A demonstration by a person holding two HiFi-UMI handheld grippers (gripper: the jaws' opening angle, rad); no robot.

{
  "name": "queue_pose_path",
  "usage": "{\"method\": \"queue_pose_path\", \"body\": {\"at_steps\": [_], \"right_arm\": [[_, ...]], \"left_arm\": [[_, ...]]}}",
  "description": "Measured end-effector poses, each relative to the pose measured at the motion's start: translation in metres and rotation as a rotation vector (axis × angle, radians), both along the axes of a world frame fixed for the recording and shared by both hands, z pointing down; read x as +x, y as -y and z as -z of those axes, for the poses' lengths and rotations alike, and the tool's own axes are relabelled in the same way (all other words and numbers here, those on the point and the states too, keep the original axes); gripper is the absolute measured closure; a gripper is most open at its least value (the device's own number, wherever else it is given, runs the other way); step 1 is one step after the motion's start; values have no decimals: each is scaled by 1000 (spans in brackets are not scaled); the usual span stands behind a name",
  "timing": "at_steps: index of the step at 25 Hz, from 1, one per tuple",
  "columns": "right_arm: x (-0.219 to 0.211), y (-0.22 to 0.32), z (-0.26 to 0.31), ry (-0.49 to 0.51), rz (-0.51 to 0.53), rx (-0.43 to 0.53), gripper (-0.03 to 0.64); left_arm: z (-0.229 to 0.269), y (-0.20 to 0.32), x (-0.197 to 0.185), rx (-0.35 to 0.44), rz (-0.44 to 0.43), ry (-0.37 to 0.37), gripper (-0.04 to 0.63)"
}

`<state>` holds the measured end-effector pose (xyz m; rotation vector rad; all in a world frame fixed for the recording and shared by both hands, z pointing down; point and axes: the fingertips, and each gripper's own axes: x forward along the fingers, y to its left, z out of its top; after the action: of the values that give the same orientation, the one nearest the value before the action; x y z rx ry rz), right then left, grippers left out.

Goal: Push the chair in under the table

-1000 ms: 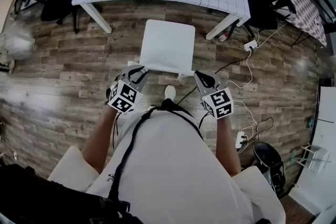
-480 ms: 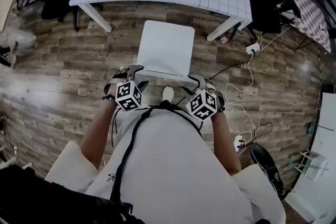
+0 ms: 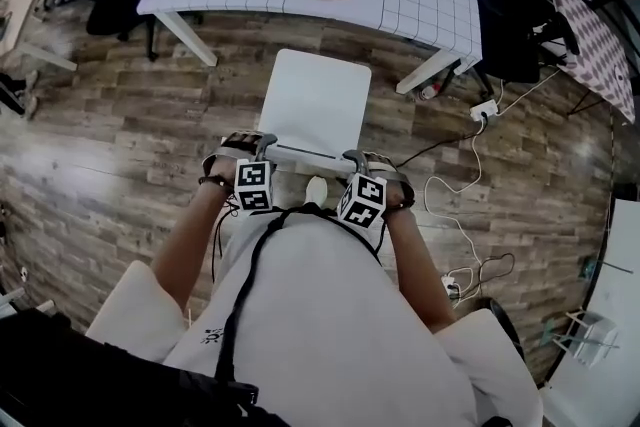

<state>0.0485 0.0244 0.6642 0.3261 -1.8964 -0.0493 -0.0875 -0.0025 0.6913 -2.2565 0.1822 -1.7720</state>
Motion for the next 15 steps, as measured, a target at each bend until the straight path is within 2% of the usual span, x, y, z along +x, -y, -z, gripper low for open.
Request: {"method": "queue_pose_path", "body": {"at_steps": [5, 7, 9, 11, 15], "right_arm": [[-3, 0, -14, -19, 42, -14, 428], [-4, -3, -17, -21, 57, -13, 498], [-7, -8, -21, -13, 58, -31, 525], [-7, -7, -22, 2, 49, -62, 529], [-6, 3, -16, 23, 57, -88, 531]], "left_arm": [[-15, -2, 3, -26, -12, 51, 327], [-21, -4, 3, -26, -15, 62, 365], [-27, -5, 2, -16, -7, 65, 398], [-28, -3, 2, -17, -5, 65, 459], [-25, 5, 4, -41, -30, 76, 494]]}}
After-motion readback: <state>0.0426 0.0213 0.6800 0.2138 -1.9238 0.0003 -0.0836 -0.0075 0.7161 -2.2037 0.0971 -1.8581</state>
